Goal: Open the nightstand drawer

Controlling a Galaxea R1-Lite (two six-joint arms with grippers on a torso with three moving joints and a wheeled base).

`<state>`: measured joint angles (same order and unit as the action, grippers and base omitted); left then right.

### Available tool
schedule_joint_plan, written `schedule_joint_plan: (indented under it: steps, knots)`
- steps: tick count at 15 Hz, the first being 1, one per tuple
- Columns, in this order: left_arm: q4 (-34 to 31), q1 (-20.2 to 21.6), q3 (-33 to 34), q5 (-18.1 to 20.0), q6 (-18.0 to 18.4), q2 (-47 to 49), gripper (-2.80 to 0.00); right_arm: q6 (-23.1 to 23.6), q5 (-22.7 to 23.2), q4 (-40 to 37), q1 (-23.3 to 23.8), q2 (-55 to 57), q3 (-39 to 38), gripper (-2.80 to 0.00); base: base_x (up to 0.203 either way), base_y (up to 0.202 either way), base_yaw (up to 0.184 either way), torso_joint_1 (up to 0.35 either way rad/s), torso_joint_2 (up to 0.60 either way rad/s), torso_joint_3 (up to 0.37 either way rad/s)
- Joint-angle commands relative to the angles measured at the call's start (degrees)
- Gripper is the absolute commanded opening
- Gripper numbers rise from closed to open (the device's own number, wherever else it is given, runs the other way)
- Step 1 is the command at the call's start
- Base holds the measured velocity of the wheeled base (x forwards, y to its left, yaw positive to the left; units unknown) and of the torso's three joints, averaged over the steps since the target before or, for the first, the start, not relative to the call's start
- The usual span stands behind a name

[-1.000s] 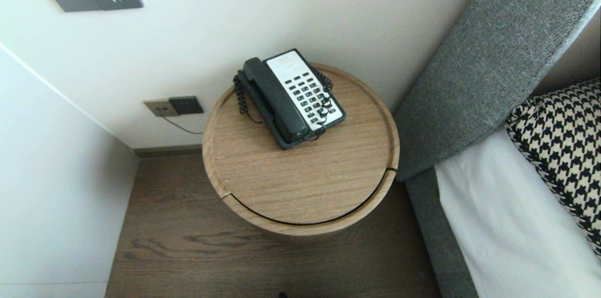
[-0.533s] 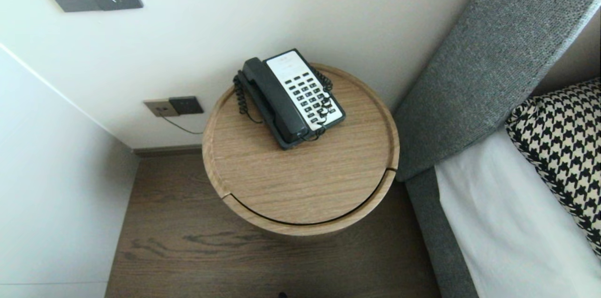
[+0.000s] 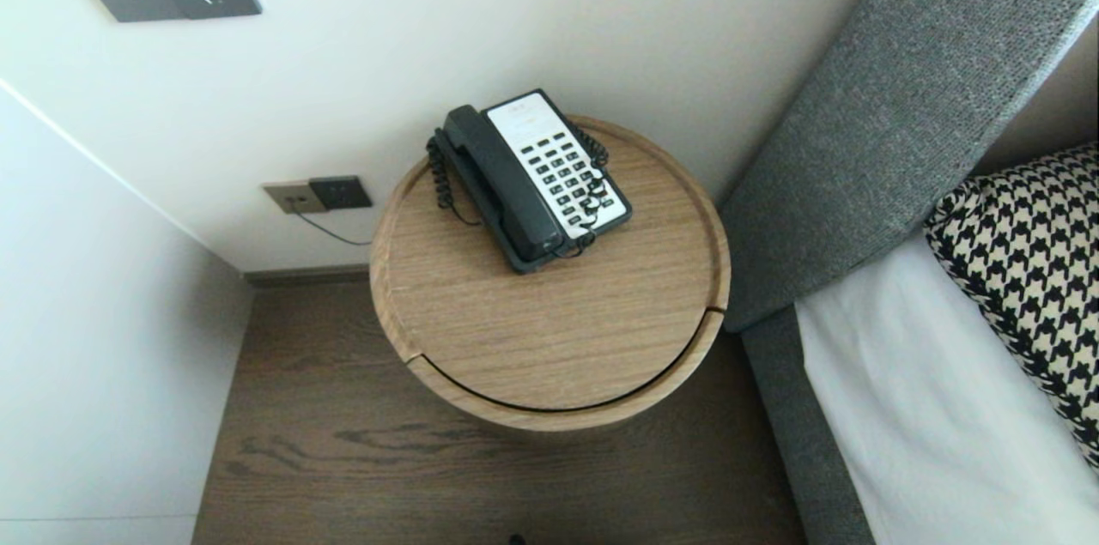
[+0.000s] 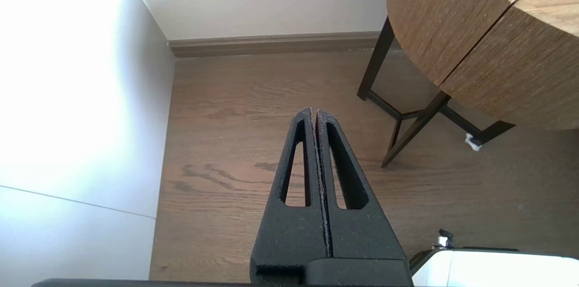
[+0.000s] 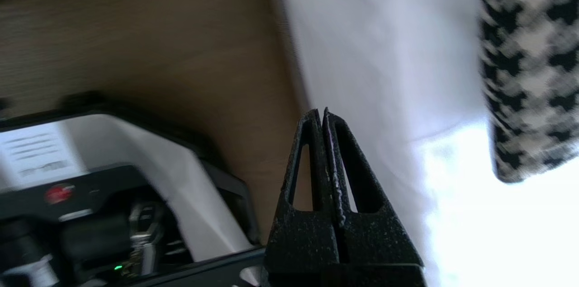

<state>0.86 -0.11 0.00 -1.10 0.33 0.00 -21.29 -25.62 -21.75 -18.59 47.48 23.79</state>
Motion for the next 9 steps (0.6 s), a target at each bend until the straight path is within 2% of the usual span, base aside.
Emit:
schedule_joint_plan:
  steps: [1,2,4,5,9]
  knots:
    - [0.02,0.02,0.0,-0.05,0.02,0.0,-2.8,7.02,8.29,0.95,6.65,-6.74,-0.8,-2.8,0.0,0.0,0.0,0.0,0.0,0.0]
    - [0.02,-0.03,0.0,-0.05,0.02,0.0,-2.8,11.95,12.15,1.28,10.49,-10.43,-1.86,-2.8,0.0,0.0,0.0,0.0,0.0,0.0]
    - [0.02,0.02,0.0,-0.05,0.02,0.0,-2.8,20.19,16.95,1.66,14.82,-16.84,-5.3,-2.8,0.0,0.0,0.0,0.0,0.0,0.0]
    - [0.02,-0.06,0.0,-0.05,0.02,0.0,-2.8,22.75,19.08,1.83,16.18,-19.88,-7.56,-2.8,0.0,0.0,0.0,0.0,0.0,0.0]
    - [0.02,0.01,0.0,-0.05,0.02,0.0,-2.8,27.08,23.1,3.15,17.69,-31.25,-14.02,-2.8,0.0,0.0,0.0,0.0,0.0,0.0]
